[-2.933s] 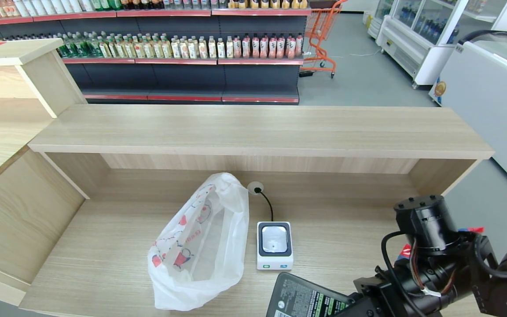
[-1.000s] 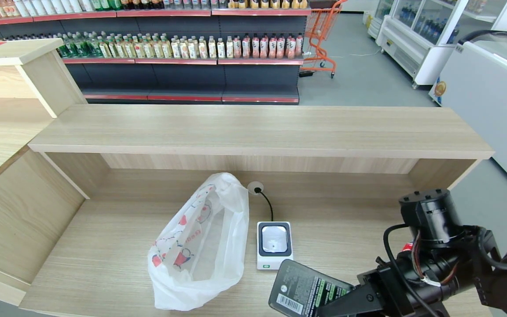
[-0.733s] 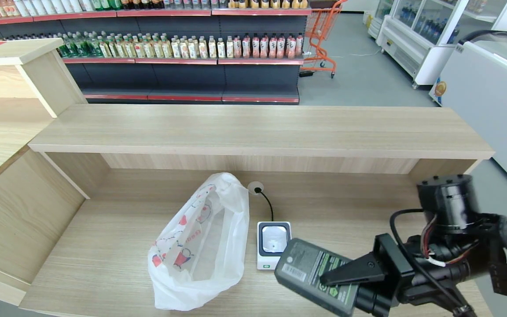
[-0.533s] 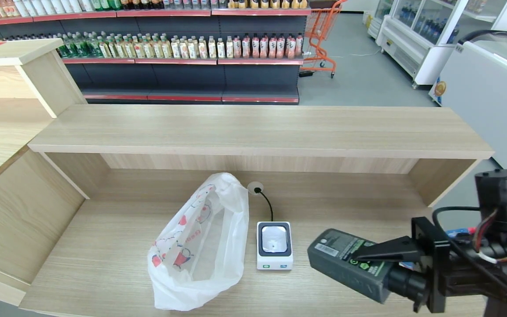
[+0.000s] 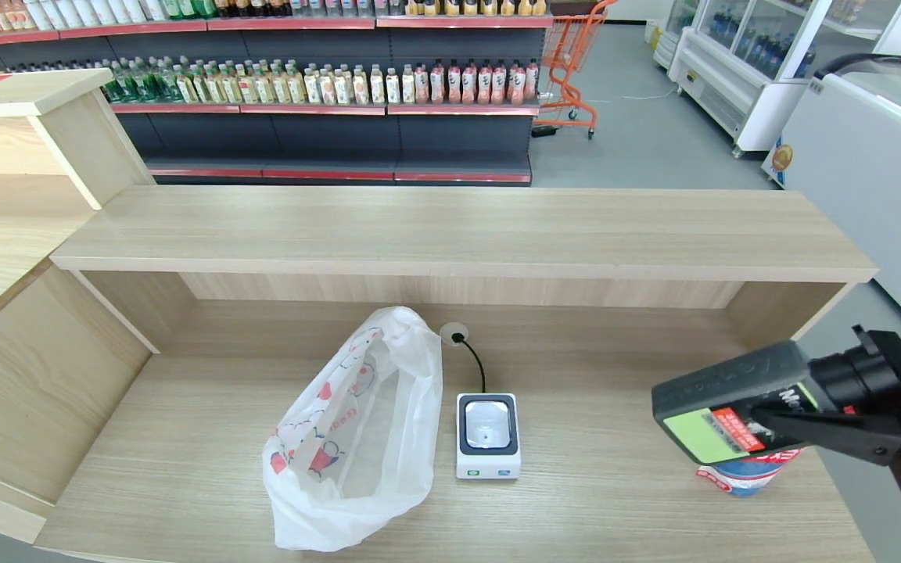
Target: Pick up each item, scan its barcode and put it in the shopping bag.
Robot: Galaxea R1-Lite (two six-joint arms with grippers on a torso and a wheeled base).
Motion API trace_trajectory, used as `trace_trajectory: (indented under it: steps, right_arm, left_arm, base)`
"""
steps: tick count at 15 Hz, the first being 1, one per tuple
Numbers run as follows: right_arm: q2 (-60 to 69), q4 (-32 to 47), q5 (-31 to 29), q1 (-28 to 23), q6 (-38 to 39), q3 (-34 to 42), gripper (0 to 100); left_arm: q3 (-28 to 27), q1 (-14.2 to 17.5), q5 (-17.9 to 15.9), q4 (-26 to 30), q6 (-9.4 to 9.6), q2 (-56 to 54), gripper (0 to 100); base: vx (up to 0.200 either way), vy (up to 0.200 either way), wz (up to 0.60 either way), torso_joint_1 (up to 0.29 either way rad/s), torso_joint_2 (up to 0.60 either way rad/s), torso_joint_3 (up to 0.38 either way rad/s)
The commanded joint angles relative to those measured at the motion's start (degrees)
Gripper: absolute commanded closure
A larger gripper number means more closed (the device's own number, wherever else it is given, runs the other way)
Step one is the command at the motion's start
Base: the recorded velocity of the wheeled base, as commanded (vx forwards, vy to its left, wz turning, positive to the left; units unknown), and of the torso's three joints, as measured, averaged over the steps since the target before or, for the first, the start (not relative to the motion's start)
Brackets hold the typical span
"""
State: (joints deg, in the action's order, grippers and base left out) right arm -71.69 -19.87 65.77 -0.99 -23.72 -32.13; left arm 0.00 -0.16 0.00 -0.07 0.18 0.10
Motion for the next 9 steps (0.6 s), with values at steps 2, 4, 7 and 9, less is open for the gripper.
trace_trajectory:
  steps: [2,4,7,9]
  right_arm:
    - [1.64,0.01,-8.82,-1.21,31.72,0.32,100]
    - [-1.17,0.27,-9.08,-0.86,35.06,0.85,100]
    - [-4.33,0.45,-9.43,0.55,35.15,2.78,100]
    - [-4.95,0.45,-10.57,1.69,36.20,3.75,100]
  left_arm:
    - [0.00,0.07,0.00,-0.01,-0.01,-0.01,0]
    - [0.00,-0.02,0.00,-0.01,-0.01,-0.01,0]
    - [0.00,-0.02,0.00,-0.01,-0.01,-0.01,0]
    - [0.00,-0.02,0.00,-0.01,-0.01,-0.01,0]
  base:
    - [0.000,0.000,0.00,0.000,0.00,0.000]
    - [0.000,0.000,0.00,0.000,0.00,0.000]
    - [0.000,0.000,0.00,0.000,0.00,0.000]
    - [0.000,0.000,0.00,0.000,0.00,0.000]
